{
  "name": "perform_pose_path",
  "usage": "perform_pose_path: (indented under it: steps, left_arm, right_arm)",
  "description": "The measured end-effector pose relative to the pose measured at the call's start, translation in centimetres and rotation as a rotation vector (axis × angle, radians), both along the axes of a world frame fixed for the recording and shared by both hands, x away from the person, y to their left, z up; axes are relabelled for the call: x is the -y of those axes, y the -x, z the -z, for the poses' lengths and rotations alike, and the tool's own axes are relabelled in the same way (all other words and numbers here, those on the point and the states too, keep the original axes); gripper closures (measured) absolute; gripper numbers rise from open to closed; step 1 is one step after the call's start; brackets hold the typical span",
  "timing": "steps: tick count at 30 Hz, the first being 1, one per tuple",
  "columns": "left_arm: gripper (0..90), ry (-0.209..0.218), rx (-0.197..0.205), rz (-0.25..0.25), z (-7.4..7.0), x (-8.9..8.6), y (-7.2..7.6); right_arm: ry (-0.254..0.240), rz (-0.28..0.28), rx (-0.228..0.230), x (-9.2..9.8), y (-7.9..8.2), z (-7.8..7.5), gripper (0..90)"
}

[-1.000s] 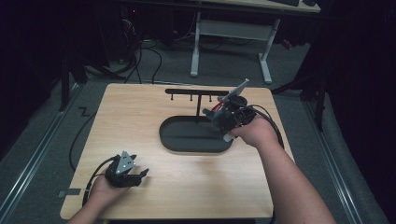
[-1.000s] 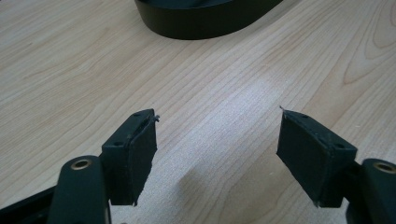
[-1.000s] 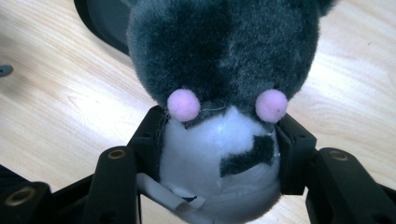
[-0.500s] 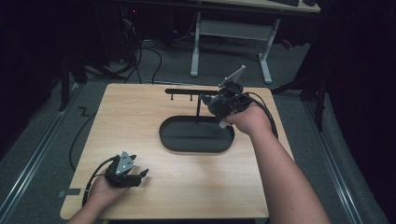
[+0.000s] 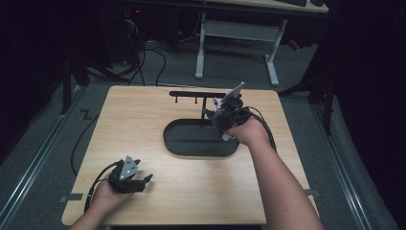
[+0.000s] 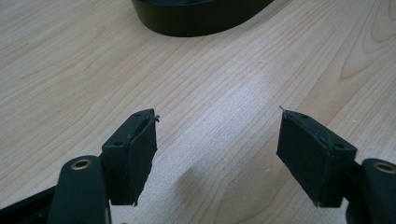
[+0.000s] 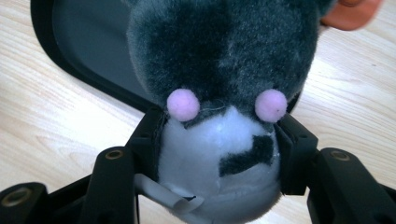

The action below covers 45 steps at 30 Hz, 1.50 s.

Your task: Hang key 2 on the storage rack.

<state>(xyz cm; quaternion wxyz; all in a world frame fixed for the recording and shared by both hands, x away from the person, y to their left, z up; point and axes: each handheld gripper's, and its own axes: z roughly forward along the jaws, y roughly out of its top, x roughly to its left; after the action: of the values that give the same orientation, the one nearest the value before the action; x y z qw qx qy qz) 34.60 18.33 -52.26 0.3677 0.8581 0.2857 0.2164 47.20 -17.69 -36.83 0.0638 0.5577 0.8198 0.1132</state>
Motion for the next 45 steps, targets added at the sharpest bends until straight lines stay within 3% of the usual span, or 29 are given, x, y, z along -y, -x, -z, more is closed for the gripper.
perform_pose_path:
  steps: [7, 12, 19, 22, 27, 37, 45]
  left_arm:
    - [28.7, -0.003, -0.004, 0.006, 0.1, 0.1, 0.1]
    - [28.7, -0.003, 0.000, 0.007, 0.2, 0.1, 0.1]
    - [28.5, 0.011, 0.000, 0.018, 0.2, 0.2, 0.1]
    - [28.5, 0.020, -0.006, 0.020, 0.1, 0.3, 0.2]
    - [28.7, 0.034, -0.016, 0.026, 0.1, 0.5, 0.3]
    - [29.0, 0.034, -0.023, 0.055, 0.2, 1.2, 0.7]
    - [29.0, 0.061, -0.022, 0.074, 0.1, 1.6, 1.0]
  right_arm:
    - [-0.046, 0.022, -0.002, -0.2, -0.7, 2.3, 42.0]
    - [-0.059, 0.030, 0.017, -0.1, -0.7, 3.2, 29.9]
    - [-0.095, 0.055, 0.066, 1.0, 1.0, 3.7, 26.7]
    - [-0.095, 0.054, 0.091, 1.6, 2.2, 4.2, 27.3]
    - [-0.087, 0.035, 0.173, 2.5, 4.8, 5.8, 29.4]
    - [-0.133, -0.007, 0.359, 4.1, 10.4, 11.3, 33.6]
    - [-0.184, -0.012, 0.475, 5.1, 14.9, 14.8, 28.5]
